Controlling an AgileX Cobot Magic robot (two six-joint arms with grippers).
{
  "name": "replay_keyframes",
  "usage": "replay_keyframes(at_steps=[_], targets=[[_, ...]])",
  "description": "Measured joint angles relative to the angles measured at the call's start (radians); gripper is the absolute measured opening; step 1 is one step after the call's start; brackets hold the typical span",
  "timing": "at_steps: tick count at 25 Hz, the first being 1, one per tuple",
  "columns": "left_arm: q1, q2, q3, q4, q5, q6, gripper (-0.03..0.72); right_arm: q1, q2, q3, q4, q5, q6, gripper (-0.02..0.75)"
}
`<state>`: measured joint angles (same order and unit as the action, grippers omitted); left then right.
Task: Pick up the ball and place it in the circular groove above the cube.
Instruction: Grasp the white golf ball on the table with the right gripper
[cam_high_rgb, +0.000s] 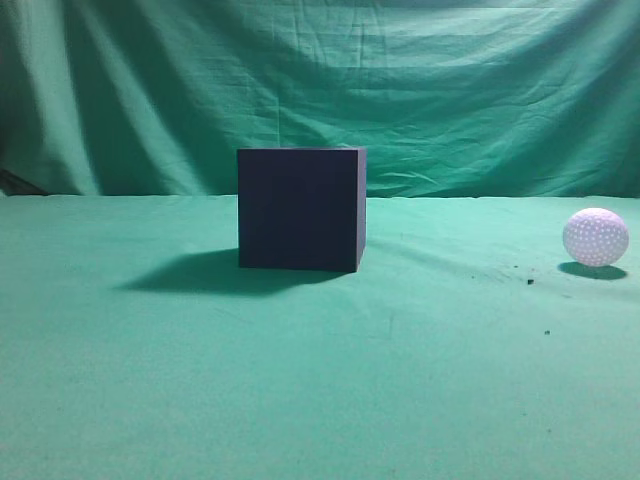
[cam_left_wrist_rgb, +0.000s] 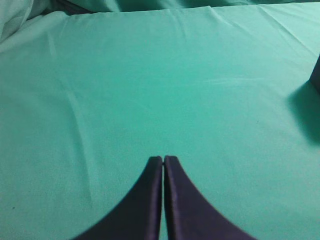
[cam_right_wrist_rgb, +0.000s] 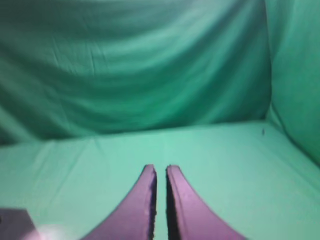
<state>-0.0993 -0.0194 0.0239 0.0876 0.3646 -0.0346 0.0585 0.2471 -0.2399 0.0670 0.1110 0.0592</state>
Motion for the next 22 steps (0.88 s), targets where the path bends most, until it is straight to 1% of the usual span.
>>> replay_keyframes(at_steps=[3, 8, 12, 13, 15, 17, 19, 22], targets=[[0.000, 0.000, 0.000, 0.000, 0.000, 0.000, 0.000, 0.000, 0.157, -0.119, 0.039, 0.145, 0.004, 0.047], [0.000, 0.000, 0.000, 0.000, 0.000, 0.000, 0.000, 0.000, 0.359, -0.216, 0.081, 0.270, -0.010, 0.047], [0.000, 0.000, 0.000, 0.000, 0.000, 0.000, 0.000, 0.000, 0.506, -0.286, 0.116, 0.392, -0.168, 0.047], [0.000, 0.000, 0.000, 0.000, 0.000, 0.000, 0.000, 0.000, 0.549, -0.314, 0.132, 0.427, -0.201, 0.000], [0.000, 0.000, 0.000, 0.000, 0.000, 0.000, 0.000, 0.008, 0.630, -0.371, 0.148, 0.501, -0.245, 0.000], [0.000, 0.000, 0.000, 0.000, 0.000, 0.000, 0.000, 0.041, 0.714, -0.422, 0.148, 0.560, -0.257, 0.000], [0.000, 0.000, 0.000, 0.000, 0.000, 0.000, 0.000, 0.098, 0.790, -0.476, 0.142, 0.616, -0.260, 0.000], [0.000, 0.000, 0.000, 0.000, 0.000, 0.000, 0.000, 0.180, 0.910, -0.549, 0.098, 0.678, -0.240, 0.000]])
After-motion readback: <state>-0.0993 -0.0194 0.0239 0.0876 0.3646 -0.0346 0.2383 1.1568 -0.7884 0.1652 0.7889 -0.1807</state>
